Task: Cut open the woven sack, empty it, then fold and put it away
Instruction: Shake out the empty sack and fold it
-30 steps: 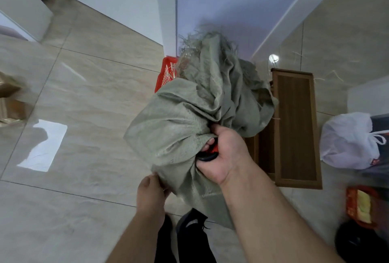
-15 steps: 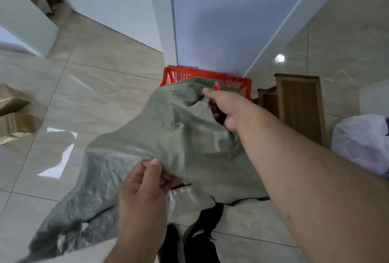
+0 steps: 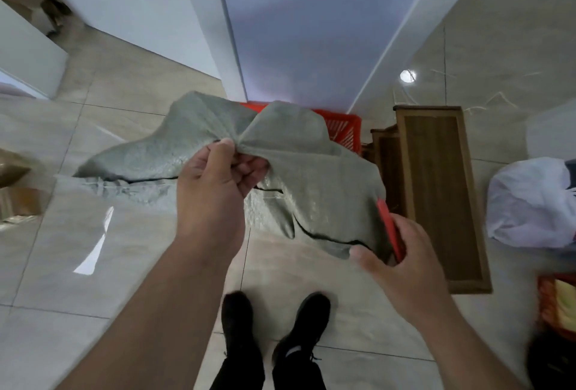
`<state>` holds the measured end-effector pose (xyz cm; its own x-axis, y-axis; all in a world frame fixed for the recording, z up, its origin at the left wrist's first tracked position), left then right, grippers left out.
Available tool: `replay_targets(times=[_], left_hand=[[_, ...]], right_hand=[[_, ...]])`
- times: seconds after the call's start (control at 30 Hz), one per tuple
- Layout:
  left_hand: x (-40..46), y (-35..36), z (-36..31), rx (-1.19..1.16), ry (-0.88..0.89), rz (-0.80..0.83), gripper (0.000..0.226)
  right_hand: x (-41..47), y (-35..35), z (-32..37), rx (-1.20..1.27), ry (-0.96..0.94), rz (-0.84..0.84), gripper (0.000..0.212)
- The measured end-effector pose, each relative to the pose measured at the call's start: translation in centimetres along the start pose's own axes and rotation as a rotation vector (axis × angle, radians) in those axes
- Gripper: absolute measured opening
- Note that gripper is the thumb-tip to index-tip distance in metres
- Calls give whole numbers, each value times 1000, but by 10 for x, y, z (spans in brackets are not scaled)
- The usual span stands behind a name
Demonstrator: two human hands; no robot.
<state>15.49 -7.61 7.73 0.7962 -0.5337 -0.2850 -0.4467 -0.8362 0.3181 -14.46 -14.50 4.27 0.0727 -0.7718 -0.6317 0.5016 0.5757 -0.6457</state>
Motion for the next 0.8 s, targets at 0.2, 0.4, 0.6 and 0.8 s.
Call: replay_targets(times=[0.2,0.4,0.6,0.8], left_hand=[[21,33,-1,12,-63,83,31],[72,3,-10,140,-167,-87,20],[84,-44,-8,508,-20,-26,12],[13,-135,111,857,-637,172,114]], right_hand=[[12,-26,29,404,99,-197,11],[7,-109,134,744,-149,-370,8],[-1,-126,187,830,-279,-356,8],[6,-134,168,1053,-229,-330,18]])
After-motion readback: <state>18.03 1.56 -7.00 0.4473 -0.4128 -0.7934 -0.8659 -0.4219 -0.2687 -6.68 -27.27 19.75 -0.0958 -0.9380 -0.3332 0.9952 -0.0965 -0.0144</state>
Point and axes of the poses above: each hand's wrist, its own x-axis towards the middle knuckle, its own y-axis out of the palm, z = x × y, the point moved 10 cm from there along x, towards the middle knuckle, and after that the axes turned 11 degrees about y, right-handed, at the moved point
